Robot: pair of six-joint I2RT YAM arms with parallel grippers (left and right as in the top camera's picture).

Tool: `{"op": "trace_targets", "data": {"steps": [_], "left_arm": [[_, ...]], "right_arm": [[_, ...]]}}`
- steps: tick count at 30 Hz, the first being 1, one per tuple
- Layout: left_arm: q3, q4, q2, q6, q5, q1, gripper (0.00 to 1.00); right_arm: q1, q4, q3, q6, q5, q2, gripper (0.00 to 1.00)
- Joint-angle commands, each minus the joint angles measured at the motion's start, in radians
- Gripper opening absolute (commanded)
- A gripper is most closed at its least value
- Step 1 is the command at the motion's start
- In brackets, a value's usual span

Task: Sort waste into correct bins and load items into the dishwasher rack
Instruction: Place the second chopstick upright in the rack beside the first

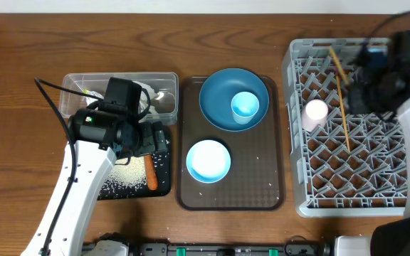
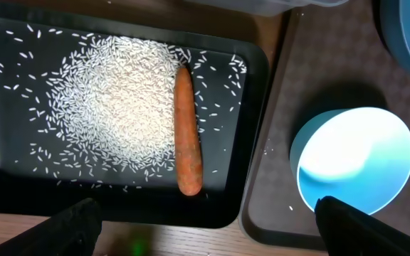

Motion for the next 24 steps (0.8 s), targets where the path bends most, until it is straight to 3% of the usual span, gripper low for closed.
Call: {"op": "trace_targets", "data": {"steps": [1, 10, 11, 13, 16, 19, 24], "left_arm": [[0.013, 0.0, -0.011, 0.006, -0.012, 0.004, 0.99], [0.013, 0.0, -0.011, 0.006, -0.012, 0.004, 0.99], [0.013, 0.0, -0.011, 0.006, -0.012, 0.004, 0.98], [0.013, 0.0, -0.011, 0.006, -0.012, 0.004, 0.98], [0.013, 0.0, -0.011, 0.006, -0.012, 0.004, 0.99], [0.013, 0.0, -0.011, 0.006, -0.012, 0.004, 0.99], [0.013, 0.0, -0.011, 0.006, -0.012, 0.004, 0.99]], "right_arm": [[-0.034, 0.01, -0.055, 0.027, 0.008, 0.009, 0.01], [-0.042, 0.105, -0.175, 0.027, -0.012, 0.01, 0.01], [-0.042, 0.108, -0.179, 0.028, -0.011, 0.01, 0.06], [-0.042, 0.108, -0.18, 0.027, -0.011, 0.01, 0.3], [-0.042, 0.108, -0.18, 0.028, -0.012, 0.01, 0.49], [-0.042, 0.108, -0.18, 0.039, -0.013, 0.009, 0.55], [-0.041, 0.105, -0.162, 0.074, -0.035, -0.006, 0.56]]}}
